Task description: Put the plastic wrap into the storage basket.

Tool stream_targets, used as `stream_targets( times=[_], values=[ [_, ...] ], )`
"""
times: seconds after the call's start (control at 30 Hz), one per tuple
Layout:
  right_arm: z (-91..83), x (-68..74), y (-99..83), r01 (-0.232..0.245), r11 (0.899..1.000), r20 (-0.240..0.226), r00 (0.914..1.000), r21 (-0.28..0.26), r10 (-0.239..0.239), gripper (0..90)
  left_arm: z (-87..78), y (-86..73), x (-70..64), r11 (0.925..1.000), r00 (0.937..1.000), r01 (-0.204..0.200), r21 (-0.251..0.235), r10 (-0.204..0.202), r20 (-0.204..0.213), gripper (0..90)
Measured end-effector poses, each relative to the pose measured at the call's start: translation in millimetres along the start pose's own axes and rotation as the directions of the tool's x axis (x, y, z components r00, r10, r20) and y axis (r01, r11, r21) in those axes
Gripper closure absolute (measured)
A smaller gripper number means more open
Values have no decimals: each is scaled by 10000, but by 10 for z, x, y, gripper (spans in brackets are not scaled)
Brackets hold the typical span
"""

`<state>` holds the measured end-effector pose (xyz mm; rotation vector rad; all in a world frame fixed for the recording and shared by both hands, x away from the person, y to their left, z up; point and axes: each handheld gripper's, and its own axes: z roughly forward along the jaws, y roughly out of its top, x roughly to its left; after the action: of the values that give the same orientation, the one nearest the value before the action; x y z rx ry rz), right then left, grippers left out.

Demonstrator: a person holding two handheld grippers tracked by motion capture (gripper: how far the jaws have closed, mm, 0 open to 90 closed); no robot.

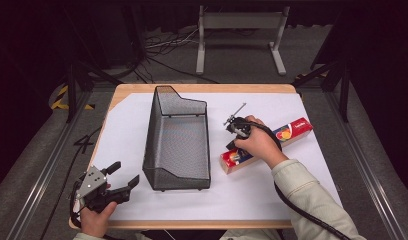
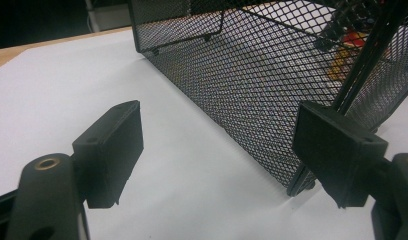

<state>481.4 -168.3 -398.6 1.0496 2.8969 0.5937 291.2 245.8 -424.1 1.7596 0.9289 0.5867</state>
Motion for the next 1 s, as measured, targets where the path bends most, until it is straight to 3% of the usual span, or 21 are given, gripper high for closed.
stream_targets(
  times=[0.1, 0.47, 0.8, 1.0],
  values=[
    [-19, 45, -49, 261, 9991, -19, 9997, 332, -260, 900, 1, 3, -4, 10000, 10000, -1, 13, 1, -2, 213],
    [-108, 203, -316, 723, 9955, -403, 9967, 605, -699, 900, 14, 6, -10, 10000, 10000, -26, 45, 26, 11, 213],
    [-184, 327, -517, 1192, 9844, -539, 9921, 1295, -1130, 900, 19, 10, -18, 10000, 10000, -40, 64, 40, 6, 213],
    [-211, 361, -602, 1393, 9802, -624, 9893, 1406, -1316, 900, 19, 11, -20, 10000, 10000, -43, 62, 43, 9, 213]
  ],
)
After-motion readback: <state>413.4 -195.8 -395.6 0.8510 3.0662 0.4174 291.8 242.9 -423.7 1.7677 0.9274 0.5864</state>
